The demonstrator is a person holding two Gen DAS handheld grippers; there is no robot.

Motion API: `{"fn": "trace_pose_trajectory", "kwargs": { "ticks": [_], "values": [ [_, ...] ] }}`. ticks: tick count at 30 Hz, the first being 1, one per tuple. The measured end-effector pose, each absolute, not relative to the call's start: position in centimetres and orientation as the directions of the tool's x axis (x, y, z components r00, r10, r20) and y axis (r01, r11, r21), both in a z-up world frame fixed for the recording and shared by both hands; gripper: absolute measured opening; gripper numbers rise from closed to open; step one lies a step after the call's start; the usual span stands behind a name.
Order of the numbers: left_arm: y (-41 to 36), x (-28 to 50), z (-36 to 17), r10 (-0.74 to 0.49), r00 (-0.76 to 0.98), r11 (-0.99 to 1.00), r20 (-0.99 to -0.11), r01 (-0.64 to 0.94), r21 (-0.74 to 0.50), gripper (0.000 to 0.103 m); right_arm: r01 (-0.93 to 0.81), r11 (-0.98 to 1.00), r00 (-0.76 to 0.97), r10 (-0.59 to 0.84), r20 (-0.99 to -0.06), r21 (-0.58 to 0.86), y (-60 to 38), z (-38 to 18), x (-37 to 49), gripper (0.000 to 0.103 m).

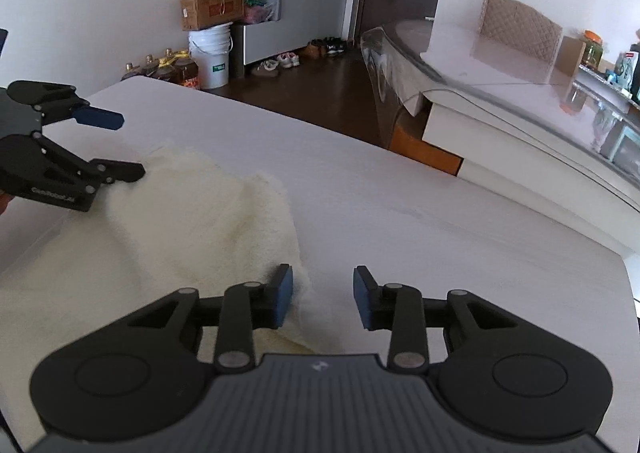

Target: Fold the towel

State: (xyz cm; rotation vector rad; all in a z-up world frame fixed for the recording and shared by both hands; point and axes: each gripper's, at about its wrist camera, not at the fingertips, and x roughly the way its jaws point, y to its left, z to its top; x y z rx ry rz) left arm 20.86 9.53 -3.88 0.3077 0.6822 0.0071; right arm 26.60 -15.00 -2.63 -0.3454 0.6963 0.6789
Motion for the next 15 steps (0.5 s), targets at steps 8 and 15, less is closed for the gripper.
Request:
{"fn": "trace_pose_trajectory", "kwargs": {
  "ticks": [8,15],
  "values": [
    [9.5,20.9,-3.9,0.110,0.780,0.954,-0.616,0.090,0.285,0.078,-0.706,0.700,0.564,0.465,-0.682,-0.107,-14.3,-2.7,25.4,0.043],
    [9.5,20.9,-3.9,0.110,0.780,0.955,-0.617,0.089,0.283,0.078,-0.691,0.695,0.617,0.425,-0.662,-0.198,-14.0,-2.8,24.9,0.030]
  ]
}}
